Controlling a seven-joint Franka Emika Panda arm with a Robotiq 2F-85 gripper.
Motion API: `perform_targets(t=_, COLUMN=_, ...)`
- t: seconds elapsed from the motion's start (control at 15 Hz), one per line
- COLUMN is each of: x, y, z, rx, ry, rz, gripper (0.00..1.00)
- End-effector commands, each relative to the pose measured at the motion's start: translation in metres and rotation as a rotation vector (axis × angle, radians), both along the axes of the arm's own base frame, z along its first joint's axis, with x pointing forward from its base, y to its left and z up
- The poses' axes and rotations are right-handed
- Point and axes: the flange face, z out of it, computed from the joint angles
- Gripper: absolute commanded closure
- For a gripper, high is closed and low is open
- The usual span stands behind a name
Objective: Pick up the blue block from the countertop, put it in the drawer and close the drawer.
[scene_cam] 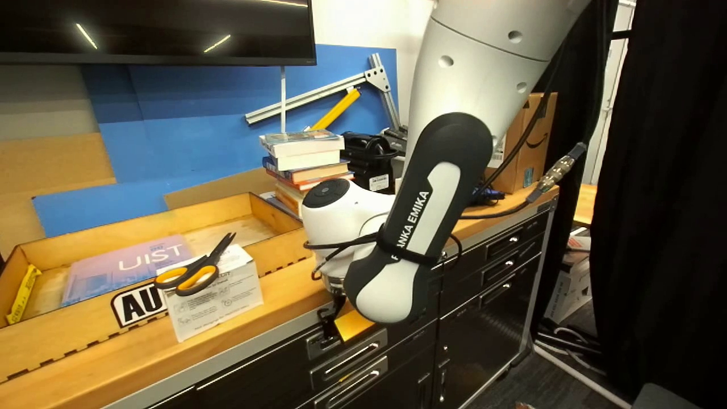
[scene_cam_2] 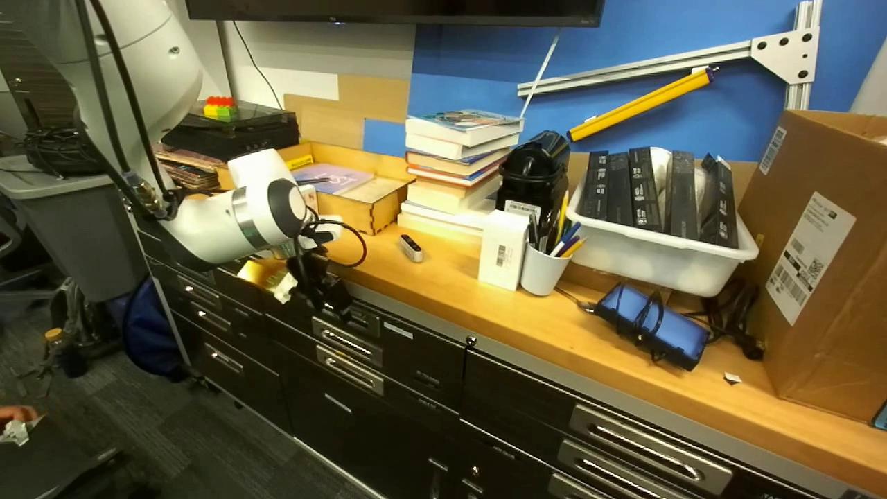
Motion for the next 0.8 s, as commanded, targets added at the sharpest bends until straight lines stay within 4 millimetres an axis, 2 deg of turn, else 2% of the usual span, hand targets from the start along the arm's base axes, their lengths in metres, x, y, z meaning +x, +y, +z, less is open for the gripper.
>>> perform_targets(t=0.0, x=-0.046, y=-0.028, z=0.05, rx=-0.01, ry=0.08, rz=-0.012, gripper=0.0)
perform_targets(t=0.33, x=-0.094, y=-0.059, z=0.109, rx=0.009, ry=0.156, rz=-0.025, gripper=0.0)
perform_targets(t=0.53, x=-0.115, y=-0.063, z=0.155, rx=0.09, ry=0.108, rz=0.019, gripper=0.0)
perform_targets(t=0.73, x=-0.137, y=-0.058, z=0.204, rx=0.191, ry=0.074, rz=0.082, gripper=0.0)
